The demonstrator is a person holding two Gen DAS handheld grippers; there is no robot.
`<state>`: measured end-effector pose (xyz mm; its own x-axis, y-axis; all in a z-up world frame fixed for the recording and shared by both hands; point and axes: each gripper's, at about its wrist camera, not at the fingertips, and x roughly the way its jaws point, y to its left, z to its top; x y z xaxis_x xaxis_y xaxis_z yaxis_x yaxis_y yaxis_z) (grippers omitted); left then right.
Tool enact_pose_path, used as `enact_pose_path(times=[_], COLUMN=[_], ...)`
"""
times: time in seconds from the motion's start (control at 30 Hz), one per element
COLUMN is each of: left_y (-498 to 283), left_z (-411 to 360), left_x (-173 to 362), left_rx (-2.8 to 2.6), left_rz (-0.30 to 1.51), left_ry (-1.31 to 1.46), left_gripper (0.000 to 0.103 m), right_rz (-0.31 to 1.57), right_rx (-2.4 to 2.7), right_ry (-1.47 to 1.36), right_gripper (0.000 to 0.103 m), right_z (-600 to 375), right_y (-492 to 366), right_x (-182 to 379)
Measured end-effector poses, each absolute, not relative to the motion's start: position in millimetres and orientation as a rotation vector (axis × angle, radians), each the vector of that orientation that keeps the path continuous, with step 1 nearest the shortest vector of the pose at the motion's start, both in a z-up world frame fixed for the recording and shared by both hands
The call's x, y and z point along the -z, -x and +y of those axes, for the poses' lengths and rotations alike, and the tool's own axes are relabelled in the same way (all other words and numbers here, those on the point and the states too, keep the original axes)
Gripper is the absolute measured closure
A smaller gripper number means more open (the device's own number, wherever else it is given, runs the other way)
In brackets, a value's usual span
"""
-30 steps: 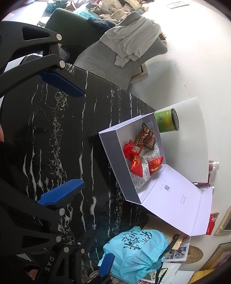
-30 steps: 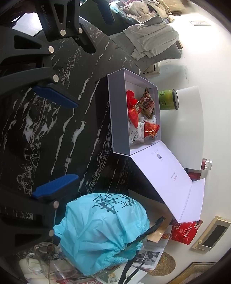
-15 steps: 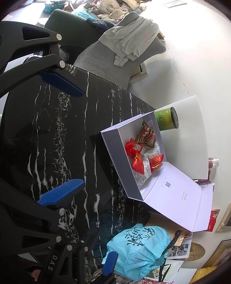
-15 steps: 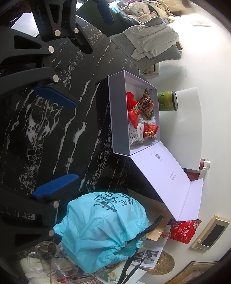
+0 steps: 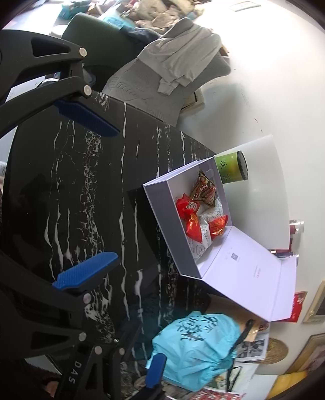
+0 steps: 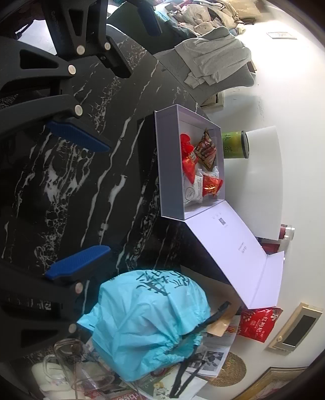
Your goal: Organize objects
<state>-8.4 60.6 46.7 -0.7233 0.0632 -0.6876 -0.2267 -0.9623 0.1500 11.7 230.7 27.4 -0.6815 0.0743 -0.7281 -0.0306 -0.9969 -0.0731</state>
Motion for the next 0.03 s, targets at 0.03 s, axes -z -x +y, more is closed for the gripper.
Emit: enact_pose_path(times=[0.03], left_y=[7.8], left_z=[63.4], left_x=[-44.9], left_rx=[-2.762], left_rz=[0.366], left_ry=[1.089], left_gripper=[0.009], right_rz=[-0.089], right_rx=[-2.823], right_ry=[1.234], right_gripper=[0.025], right_z=[231.2], right_y=[-12.9], right_x=[-25.0])
